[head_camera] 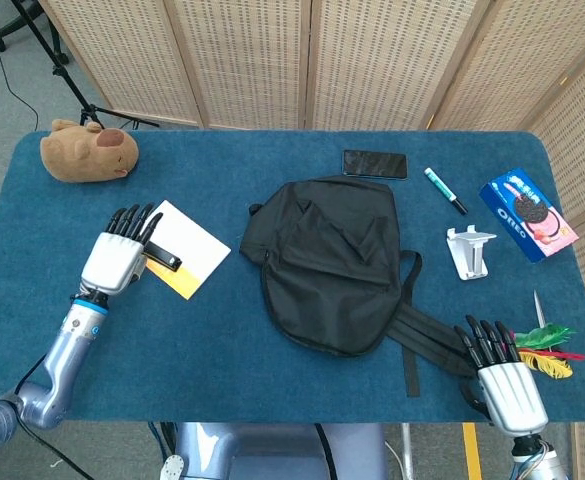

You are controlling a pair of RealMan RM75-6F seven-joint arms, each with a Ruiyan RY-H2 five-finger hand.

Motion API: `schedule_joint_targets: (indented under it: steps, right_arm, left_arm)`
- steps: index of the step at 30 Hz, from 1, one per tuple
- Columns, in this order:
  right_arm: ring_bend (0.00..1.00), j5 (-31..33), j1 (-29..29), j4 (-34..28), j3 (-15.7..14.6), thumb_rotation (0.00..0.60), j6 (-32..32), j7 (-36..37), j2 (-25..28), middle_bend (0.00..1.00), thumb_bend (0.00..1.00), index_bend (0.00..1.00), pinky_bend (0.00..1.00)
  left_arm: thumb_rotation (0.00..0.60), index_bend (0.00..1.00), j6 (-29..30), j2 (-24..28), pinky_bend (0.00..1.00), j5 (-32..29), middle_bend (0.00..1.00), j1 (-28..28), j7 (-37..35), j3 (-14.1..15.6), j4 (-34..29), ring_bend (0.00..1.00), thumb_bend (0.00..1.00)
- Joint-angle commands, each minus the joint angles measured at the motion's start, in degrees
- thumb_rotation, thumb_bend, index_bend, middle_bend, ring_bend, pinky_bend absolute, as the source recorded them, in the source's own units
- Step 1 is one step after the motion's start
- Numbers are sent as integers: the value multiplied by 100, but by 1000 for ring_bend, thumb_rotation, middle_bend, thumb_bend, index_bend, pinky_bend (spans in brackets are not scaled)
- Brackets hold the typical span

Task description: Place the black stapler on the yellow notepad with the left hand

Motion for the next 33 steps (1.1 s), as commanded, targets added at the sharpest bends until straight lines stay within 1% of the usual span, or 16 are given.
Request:
schedule_joint_targets:
  steps: [1,2,5,8,9,10,12,15,16,19,24,27,30,33]
  right_arm:
    - [0,-9,-1,-6,0,600,12,5,0,0,337,67,0]
    - [0,-11,-2,-8,1,600,19,11,2,0,337,67,0]
    - [0,-7,0,-14,3,600,20,25,6,0,337,67,0]
    - [0,-12,3,-20,0,600,17,32,13,0,337,67,0]
    - [0,-17,3,-21,-3,600,20,34,15,0,337,67,0]
    - [0,-34,2,-26,-7,600,31,40,18,0,337,67,0]
    - [0,-47,-2,-33,-10,600,51,61,30,0,337,67,0]
    - [0,-51,-2,-37,-6,600,62,71,37,0,337,67,0]
    - [0,-51,0,-40,-5,600,61,76,38,0,337,67,0]
    - [0,-52,5,-38,-5,600,53,76,39,0,337,67,0]
    - [0,-68,9,-42,-14,600,50,83,41,0,337,67,0]
    - [0,-72,10,-45,-11,600,57,87,43,0,337,67,0]
    - [0,-59,12,-50,3,600,61,83,44,0,337,67,0]
    - [0,-46,18,-56,-4,600,30,77,39,0,337,67,0]
  left_arm:
    - [600,40,601,916,98,74,0,580,236,237,-1587,0,386]
    - [600,40,697,1092,98,114,0,699,277,328,-1911,0,366]
    - [600,40,878,1428,97,300,0,940,337,579,-2480,0,310]
    - [600,40,1040,1639,94,516,0,1167,435,847,-2810,0,224]
    - [600,40,1085,1693,87,601,0,1246,456,950,-2903,0,181]
    - [600,39,1117,1772,81,762,0,1380,496,1176,-3016,0,139]
    - [600,37,1218,1879,76,986,0,1592,605,1462,-3107,0,86]
    - [600,27,1194,1974,76,1055,0,1732,659,1651,-3176,0,66]
    - [600,19,1135,2055,76,995,0,1815,737,1766,-3255,0,65]
    - [600,3,1111,2166,67,899,0,1941,900,1862,-3413,0,61]
    - [600,3,1147,2241,58,875,0,2079,1032,1921,-3492,0,68]
    - [600,3,1278,2240,58,910,0,2214,795,1912,-3502,0,72]
    - [600,3,1460,2248,58,1086,0,2296,570,1845,-3407,0,77]
    - [600,3,1515,2269,58,1146,0,2353,478,1814,-3350,0,78]
